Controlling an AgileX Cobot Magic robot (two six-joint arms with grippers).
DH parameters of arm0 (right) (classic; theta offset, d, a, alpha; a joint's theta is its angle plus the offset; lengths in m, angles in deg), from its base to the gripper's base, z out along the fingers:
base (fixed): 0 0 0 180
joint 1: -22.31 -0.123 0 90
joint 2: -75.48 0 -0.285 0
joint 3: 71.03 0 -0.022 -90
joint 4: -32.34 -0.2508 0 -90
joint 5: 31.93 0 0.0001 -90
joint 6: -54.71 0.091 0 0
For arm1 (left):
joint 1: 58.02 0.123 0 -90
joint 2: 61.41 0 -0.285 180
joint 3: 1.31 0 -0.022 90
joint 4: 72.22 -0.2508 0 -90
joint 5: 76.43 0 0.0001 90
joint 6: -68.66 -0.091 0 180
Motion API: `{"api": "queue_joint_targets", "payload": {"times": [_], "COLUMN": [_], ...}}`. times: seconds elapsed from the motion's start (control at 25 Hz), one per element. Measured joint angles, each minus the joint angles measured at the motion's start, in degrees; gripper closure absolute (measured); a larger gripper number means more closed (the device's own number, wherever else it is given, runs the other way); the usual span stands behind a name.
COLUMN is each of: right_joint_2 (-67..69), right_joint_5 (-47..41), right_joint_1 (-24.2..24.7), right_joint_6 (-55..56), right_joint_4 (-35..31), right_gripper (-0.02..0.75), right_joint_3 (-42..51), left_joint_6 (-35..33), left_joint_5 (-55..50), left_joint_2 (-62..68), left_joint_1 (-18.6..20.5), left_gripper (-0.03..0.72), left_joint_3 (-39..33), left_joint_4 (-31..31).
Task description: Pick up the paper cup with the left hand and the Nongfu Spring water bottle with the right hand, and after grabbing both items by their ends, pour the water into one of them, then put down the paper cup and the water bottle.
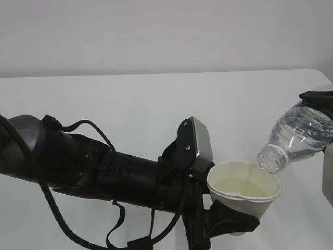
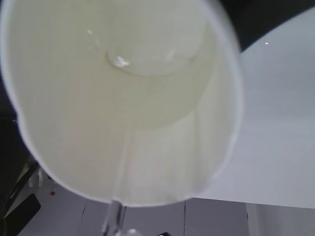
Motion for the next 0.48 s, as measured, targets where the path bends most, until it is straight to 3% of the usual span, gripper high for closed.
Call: {"api": "queue_joint_targets", "payload": {"times": [0.48], "right_joint_2": [0.0], "right_joint_5": [0.0], "right_joint_1": [0.0], "right_joint_6": [-0.5], "right_joint_4": [0.0], "right_gripper": [0.302], "right_joint_3": [0.0], "left_joint_6": [0.2], "left_joint_5": [0.0], "left_joint_2": [0.0], "left_joint_1": [0.0], "left_gripper": [0.271], "left_joint_3": [0.0], "left_joint_4": [0.0]}}
